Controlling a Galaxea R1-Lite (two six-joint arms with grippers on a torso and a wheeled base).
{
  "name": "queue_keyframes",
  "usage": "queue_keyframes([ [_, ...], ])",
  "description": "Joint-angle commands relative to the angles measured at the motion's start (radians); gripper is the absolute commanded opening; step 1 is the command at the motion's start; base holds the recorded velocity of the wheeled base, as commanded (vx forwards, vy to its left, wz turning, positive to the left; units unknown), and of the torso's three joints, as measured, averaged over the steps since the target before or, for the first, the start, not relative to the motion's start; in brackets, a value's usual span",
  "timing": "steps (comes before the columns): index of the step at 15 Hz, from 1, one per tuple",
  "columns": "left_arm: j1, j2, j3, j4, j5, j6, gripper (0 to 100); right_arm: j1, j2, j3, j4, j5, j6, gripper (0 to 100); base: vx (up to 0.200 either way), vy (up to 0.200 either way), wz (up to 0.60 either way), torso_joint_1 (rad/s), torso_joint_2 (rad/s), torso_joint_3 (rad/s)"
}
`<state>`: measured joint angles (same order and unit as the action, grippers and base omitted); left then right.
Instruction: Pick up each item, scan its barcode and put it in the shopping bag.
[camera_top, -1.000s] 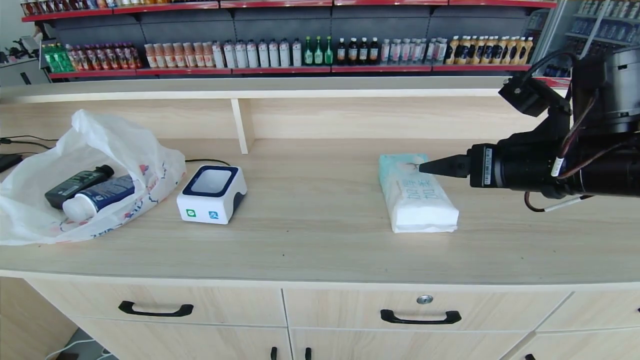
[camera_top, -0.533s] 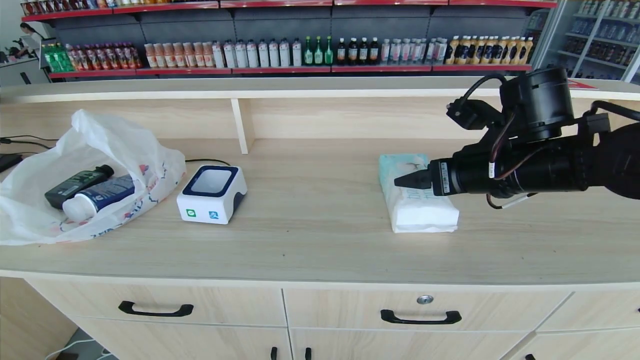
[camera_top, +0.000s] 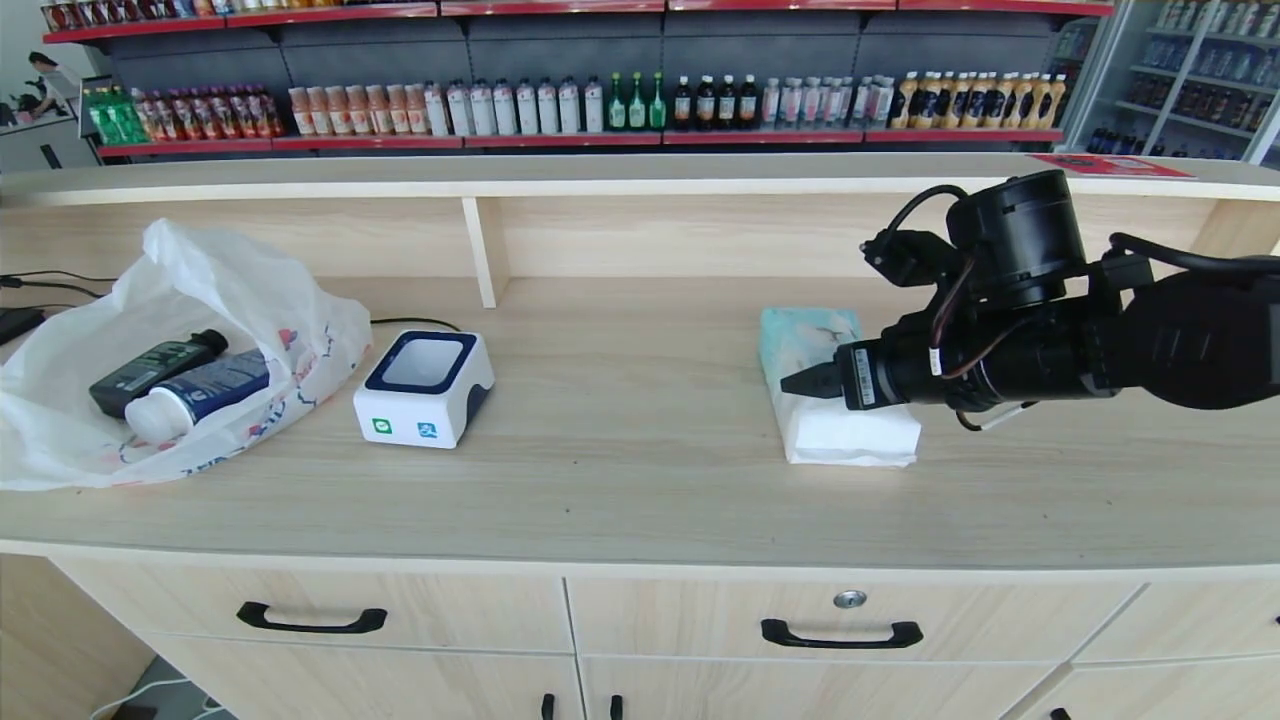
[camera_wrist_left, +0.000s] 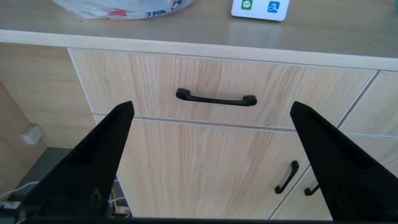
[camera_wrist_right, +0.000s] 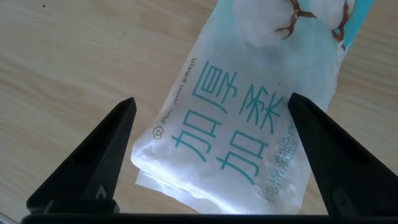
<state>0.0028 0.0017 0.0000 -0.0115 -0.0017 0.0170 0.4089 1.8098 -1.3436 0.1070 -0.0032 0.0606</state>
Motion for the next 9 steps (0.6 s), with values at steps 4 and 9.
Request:
queue_keyframes([
  [4,0.0,0.0,0.0,-0.001,0.0,0.0,100,-0.047,-0.026,-0.017,0.002,-0.023,-0.004,100,0.0,0.0,0.0,0.0,0.0,0.0],
  [9,0.0,0.0,0.0,-0.001,0.0,0.0,100,-0.05,0.025,0.02,-0.04,-0.021,-0.002,100,0.0,0.0,0.0,0.0,0.0,0.0],
])
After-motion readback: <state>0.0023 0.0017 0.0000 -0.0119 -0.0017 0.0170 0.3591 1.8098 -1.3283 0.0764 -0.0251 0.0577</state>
